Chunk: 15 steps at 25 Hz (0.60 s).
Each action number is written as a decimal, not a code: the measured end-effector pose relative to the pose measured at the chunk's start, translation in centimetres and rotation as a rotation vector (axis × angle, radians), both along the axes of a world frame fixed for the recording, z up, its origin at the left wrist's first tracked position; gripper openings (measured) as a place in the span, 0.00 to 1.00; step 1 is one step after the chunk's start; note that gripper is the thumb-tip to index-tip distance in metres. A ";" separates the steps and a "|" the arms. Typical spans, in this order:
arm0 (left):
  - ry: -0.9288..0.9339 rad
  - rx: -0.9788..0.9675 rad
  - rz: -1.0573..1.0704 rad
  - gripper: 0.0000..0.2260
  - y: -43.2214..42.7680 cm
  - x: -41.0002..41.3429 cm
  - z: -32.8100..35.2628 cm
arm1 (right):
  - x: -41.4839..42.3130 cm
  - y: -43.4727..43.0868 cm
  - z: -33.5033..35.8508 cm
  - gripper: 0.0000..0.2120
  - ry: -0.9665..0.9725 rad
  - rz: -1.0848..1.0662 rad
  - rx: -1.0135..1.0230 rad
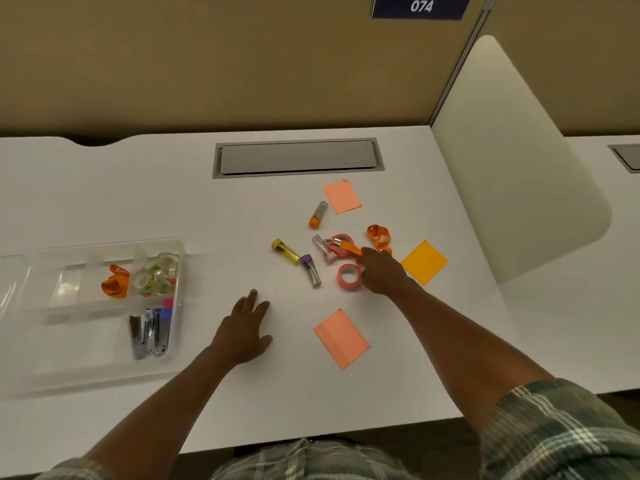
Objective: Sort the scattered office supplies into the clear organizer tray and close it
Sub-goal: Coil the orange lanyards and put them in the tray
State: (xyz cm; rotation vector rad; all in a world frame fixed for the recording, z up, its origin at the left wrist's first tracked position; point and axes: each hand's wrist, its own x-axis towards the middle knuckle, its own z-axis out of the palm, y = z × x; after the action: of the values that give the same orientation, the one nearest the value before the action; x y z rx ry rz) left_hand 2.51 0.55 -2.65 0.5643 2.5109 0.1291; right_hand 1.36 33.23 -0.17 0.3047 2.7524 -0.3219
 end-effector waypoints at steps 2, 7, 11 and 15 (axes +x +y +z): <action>-0.029 0.033 0.059 0.32 0.3 0.1 0.5 | -0.5 0.4 0.6 0.20 0.026 -0.043 -0.045; 0.059 0.244 0.198 0.27 2.5 -1.2 4.3 | -2.2 0.5 5.4 0.19 0.354 0.070 -0.075; 0.166 0.473 0.237 0.25 6.2 -4.1 10.1 | -3.3 -0.6 11.3 0.17 0.537 0.154 -0.096; 0.148 0.768 0.388 0.27 9.3 -6.6 17.5 | -3.3 -3.4 16.4 0.15 0.747 0.225 -0.235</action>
State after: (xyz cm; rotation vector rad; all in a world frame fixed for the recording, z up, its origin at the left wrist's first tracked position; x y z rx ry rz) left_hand -4.08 9.85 14.84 0.3610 2.6327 1.2688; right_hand -1.90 29.87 16.25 -0.2437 3.3679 -0.8294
